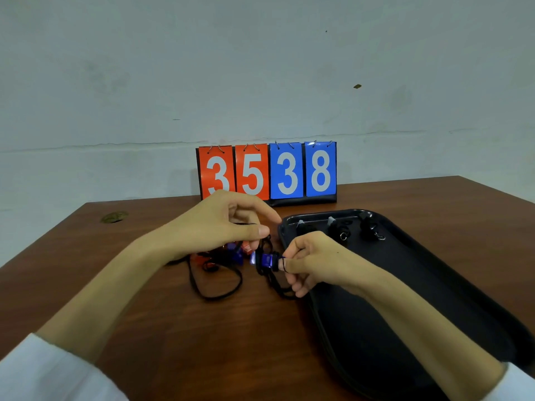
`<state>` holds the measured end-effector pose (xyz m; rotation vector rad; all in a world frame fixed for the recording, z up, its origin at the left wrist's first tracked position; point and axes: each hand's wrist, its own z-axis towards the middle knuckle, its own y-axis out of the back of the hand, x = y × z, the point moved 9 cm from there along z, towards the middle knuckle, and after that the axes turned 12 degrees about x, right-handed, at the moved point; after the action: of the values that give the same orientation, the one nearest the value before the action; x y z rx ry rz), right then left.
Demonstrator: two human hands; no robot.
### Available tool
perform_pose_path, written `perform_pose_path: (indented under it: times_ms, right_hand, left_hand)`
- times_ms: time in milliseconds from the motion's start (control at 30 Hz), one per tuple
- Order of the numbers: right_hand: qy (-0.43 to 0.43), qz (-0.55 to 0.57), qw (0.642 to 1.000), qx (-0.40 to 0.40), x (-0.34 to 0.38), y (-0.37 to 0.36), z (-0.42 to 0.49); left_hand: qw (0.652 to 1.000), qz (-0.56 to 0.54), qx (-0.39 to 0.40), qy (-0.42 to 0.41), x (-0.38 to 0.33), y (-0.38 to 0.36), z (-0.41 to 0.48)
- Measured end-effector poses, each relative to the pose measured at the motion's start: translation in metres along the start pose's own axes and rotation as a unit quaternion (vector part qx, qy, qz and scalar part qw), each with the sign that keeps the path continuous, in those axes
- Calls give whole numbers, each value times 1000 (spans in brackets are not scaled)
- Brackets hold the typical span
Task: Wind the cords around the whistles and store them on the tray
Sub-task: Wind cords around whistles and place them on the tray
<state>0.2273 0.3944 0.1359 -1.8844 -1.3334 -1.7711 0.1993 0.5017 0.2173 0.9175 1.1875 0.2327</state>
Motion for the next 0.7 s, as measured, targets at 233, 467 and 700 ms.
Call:
perform_pose_path:
  times_ms: [233,467,700]
  right_hand:
    - [-12,78,997,-17,-8,6,1]
    - [9,9,999,35,-1,-4,1]
    - [95,-8,986,139,18,-26,-5]
  left_hand:
    - [994,-54,76,-56,-20,-11,-4]
    - [992,-96,13,-77,-18,8,-6]
    - [992,-100,-72,-13,9,22,-3]
